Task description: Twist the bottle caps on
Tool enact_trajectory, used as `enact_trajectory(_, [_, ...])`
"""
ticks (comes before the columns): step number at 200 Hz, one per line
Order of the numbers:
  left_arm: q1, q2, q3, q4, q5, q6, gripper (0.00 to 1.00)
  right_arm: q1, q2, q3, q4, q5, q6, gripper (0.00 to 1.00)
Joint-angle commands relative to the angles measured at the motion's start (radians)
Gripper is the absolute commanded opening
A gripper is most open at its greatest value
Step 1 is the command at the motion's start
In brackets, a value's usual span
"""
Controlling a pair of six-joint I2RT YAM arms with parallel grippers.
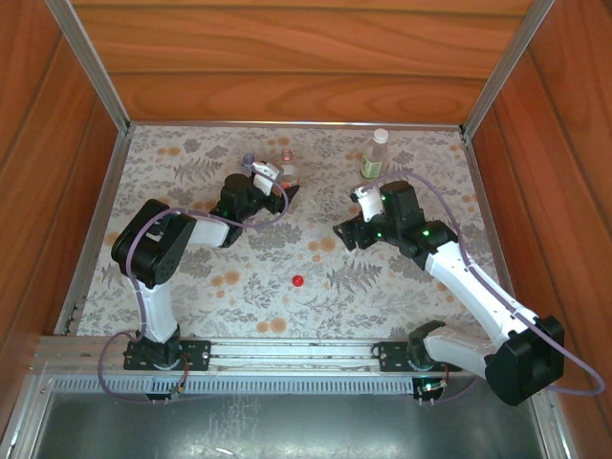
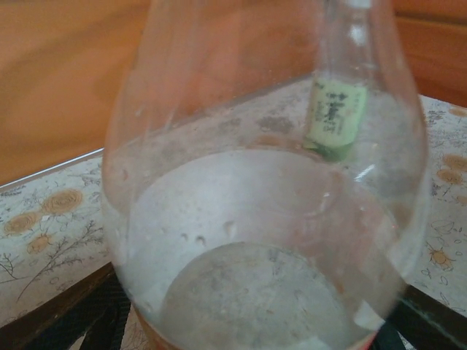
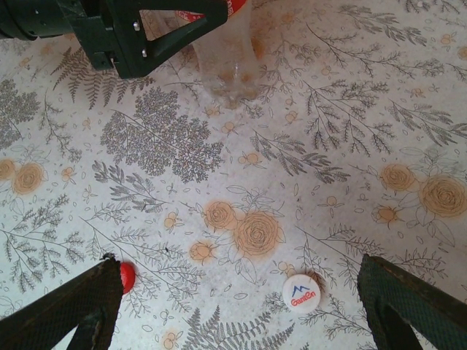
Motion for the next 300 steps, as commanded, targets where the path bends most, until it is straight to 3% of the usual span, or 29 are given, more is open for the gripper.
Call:
enact_trajectory(1, [0.004, 0.022, 0.020, 0.033, 0.029, -0.014, 0.78, 0.007, 0.007, -0.011, 0.001, -0.027, -0.002, 0.89])
enact_trajectory(34, [0.006, 0.022, 0.019, 0.038, 0.038, -0.010, 0.69, 0.007, 0.010, -0.010, 0.002, -0.032, -0.001, 0.89])
enact_trajectory(80, [0.006, 0.012, 0.006, 0.039, 0.075, 0.006, 0.69, 0.007, 0.008, -0.010, -0.007, -0.040, 0.008, 0.89])
enact_trajectory(134, [0.005, -0.037, -0.061, 0.040, 0.233, 0.063, 0.66, 0.035, -0.015, -0.007, -0.054, -0.025, 0.010, 0.89])
enact_trajectory(170, [0.006, -0.085, -0.133, 0.038, 0.295, 0.094, 0.66, 0.128, -0.010, -0.022, -0.080, 0.050, 0.014, 0.89])
enact_trajectory(233, [0.011, -0.176, -0.257, 0.038, 0.317, 0.114, 0.66, 0.381, 0.042, -0.104, -0.018, 0.167, 0.099, 0.89])
enact_trajectory(300, [0.021, -0.197, -0.304, 0.038, 0.330, 0.103, 0.66, 0.560, 0.267, -0.078, 0.053, 0.269, 0.180, 0.73])
